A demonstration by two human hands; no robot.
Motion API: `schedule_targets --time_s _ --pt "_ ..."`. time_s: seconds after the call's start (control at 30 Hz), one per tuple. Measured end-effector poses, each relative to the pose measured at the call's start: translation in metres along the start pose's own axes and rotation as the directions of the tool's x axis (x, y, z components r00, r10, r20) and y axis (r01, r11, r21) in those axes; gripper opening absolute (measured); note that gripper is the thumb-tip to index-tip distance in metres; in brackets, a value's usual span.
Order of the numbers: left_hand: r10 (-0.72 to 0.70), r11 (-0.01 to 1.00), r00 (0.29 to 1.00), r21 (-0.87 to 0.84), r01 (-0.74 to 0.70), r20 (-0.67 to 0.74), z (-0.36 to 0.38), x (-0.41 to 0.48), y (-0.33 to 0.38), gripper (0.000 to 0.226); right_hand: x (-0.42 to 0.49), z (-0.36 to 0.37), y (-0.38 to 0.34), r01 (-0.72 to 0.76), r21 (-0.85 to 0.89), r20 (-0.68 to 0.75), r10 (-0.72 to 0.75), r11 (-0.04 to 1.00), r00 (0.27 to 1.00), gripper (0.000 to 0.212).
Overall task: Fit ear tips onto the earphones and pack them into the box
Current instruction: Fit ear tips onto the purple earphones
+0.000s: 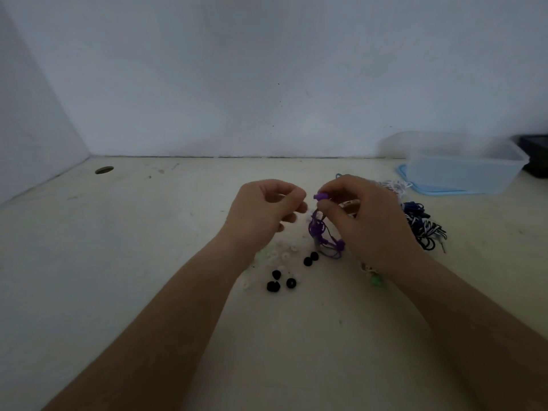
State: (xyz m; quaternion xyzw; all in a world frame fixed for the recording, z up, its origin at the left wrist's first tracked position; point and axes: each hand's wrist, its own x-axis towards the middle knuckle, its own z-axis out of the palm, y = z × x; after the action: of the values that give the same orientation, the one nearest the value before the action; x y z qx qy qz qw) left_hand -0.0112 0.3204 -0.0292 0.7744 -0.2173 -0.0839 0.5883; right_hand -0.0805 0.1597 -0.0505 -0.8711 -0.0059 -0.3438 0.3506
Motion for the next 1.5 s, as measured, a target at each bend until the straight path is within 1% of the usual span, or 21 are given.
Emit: schedule_targets --time_s 0.03,0.07,0.1,0.17,0.23,0.3,0.37,0.47,0.57,0.67,0.73,0.8,0.83,0.87,0.93,1.07,1.23,1.33,1.5 --pt "0.098 0.977 0.995 0.192 -0.094 -0.010 -0.004 0.002 0.000 0.007 0.000 -0.001 0.001 -0.008 -0.001 -0.009 0.008 1.000 1.000 0.009" --pt "0.169 0.915 0.985 0.366 -0.168 0.032 -0.009 0.003 0.001 0.007 0.000 -0.001 0.001 -0.009 -0.006 -0.010 0.008 1.000 1.000 0.011" --pt "0.190 0.839 0.977 0.500 -0.215 0.100 -0.011 0.003 0.002 0.011 0.000 -0.001 0.002 -0.003 -0.018 -0.005 0.003 1.000 1.000 0.013" --pt "0.141 0.722 0.965 0.644 -0.254 0.223 -0.012 0.002 0.003 0.016 -0.001 -0.002 0.004 0.009 -0.049 0.005 -0.008 0.999 1.000 0.016" --pt "0.087 0.644 0.951 0.711 -0.282 0.298 -0.007 0.001 0.003 0.016 0.000 -0.002 0.008 0.001 -0.067 0.010 -0.001 0.998 1.000 0.020" --pt "0.047 0.604 0.939 0.739 -0.297 0.340 -0.003 0.002 0.000 0.016 0.001 -0.001 0.011 -0.008 -0.078 0.010 0.009 0.997 1.000 0.023" --pt "0.023 0.598 0.936 0.746 -0.295 0.351 -0.001 0.002 -0.002 0.016 0.001 -0.001 0.012 -0.016 -0.077 0.005 0.017 0.997 1.000 0.024" --pt "0.042 0.596 0.936 0.742 -0.305 0.351 -0.002 0.002 -0.001 0.013 0.000 -0.001 0.012 -0.012 -0.070 0.002 0.012 0.997 1.000 0.027" --pt "0.076 0.615 0.933 0.720 -0.321 0.351 -0.004 0.001 -0.001 0.010 0.000 -0.002 0.012 0.003 -0.089 0.030 0.000 0.996 1.000 0.027" --pt "0.124 0.670 0.944 0.676 -0.307 0.305 -0.007 0.001 0.000 0.012 0.000 -0.004 0.009 0.010 -0.089 0.062 -0.005 0.996 0.998 0.024" --pt "0.162 0.757 0.960 0.596 -0.268 0.227 -0.007 0.002 0.000 0.009 -0.001 -0.006 0.006 0.010 -0.070 0.083 -0.004 0.997 0.997 0.022" --pt "0.177 0.881 0.976 0.422 -0.216 0.131 -0.007 0.002 -0.001 0.005 -0.001 -0.006 0.003 0.003 -0.043 0.092 0.001 0.999 0.996 0.019" --pt "0.160 0.930 0.982 0.317 -0.184 0.099 -0.006 0.002 -0.001 0.006 -0.002 -0.006 0.003 -0.003 -0.023 0.090 0.005 1.000 0.996 0.017" --pt "0.132 0.964 0.987 0.221 -0.149 0.088 -0.005 0.000 -0.001 0.008 -0.002 -0.006 0.003 -0.010 -0.002 0.086 0.010 1.000 0.996 0.016" --pt "0.072 0.995 0.993 0.060 -0.078 0.099 -0.003 -0.003 -0.001 0.013 -0.002 -0.006 0.003 -0.024 0.032 0.070 0.022 0.999 0.997 0.017" --pt "-0.033 0.988 0.992 -0.146 0.050 0.118 -0.002 -0.006 0.001 0.017 -0.004 -0.006 0.002 -0.044 0.060 0.048 0.041 0.997 0.998 0.016" --pt "-0.107 0.931 0.984 -0.332 0.149 0.140 -0.003 -0.004 0.001 0.019 -0.004 -0.006 0.000 -0.054 0.085 0.057 0.049 0.995 0.997 0.015" --pt "-0.126 0.899 0.979 -0.399 0.180 0.158 -0.004 -0.004 0.001 0.019 -0.004 -0.005 0.001 -0.040 0.087 0.061 0.035 0.995 0.997 0.012" --pt "-0.142 0.879 0.975 -0.430 0.204 0.172 -0.003 -0.004 0.003 0.019 -0.003 -0.004 0.003 -0.016 0.056 0.056 0.013 0.998 0.998 0.013"
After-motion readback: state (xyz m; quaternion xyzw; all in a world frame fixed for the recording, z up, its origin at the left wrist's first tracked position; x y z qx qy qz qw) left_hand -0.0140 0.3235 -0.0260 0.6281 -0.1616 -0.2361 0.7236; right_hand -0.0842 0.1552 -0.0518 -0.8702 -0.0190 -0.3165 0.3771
